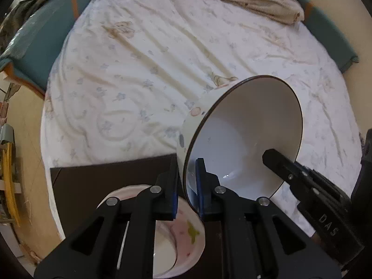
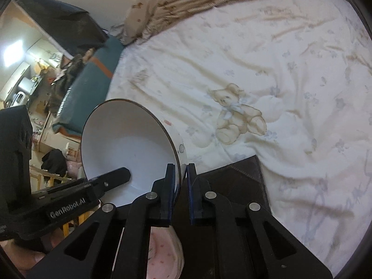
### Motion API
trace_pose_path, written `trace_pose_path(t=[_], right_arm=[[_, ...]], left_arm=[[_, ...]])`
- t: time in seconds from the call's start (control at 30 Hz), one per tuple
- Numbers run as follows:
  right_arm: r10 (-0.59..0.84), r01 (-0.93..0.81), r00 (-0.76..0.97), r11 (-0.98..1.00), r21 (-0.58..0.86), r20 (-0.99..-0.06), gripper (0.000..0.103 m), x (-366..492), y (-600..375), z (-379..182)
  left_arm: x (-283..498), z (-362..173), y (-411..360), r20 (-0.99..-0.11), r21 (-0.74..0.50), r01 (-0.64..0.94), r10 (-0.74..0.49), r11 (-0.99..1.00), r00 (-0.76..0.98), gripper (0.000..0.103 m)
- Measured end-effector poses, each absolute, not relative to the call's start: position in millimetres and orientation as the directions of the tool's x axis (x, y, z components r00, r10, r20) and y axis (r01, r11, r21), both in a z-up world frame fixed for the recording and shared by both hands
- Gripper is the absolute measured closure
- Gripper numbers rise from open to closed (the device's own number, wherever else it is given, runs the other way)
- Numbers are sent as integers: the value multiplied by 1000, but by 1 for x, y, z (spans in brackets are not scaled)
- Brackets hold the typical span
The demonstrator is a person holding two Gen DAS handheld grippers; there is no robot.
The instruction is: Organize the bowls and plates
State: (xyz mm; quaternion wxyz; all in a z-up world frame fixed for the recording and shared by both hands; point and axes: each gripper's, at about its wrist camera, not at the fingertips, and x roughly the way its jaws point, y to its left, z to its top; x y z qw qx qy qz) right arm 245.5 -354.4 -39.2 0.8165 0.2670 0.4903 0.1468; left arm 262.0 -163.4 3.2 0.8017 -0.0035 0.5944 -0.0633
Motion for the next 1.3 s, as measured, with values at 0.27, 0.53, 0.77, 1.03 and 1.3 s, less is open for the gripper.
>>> trace_pose_path(t=[0.27, 0.53, 0.77, 1.03, 1.3], right_arm=[[505, -113, 497, 844, 525, -705, 92, 198, -313, 3], [535, -235, 488, 842, 486, -690, 92, 130, -265, 27], [549, -265, 469, 835, 482, -692, 92, 117, -231, 19], [558, -271, 443, 830, 488, -702, 92, 129, -210, -4], [545, -165, 367, 836, 524, -754, 92, 145, -222, -36]], left_arm=[[189, 33, -112, -932, -133, 79, -152, 988, 331, 92], [124, 31, -64, -919, -208, 46, -211, 977, 332, 91], [120, 21, -31, -914, -212, 8, -201, 977, 353, 92], [133, -15, -21, -930, -244, -27, -226, 969, 289, 92], [149, -33, -33, -940, -262, -24, -249, 965, 233, 91]])
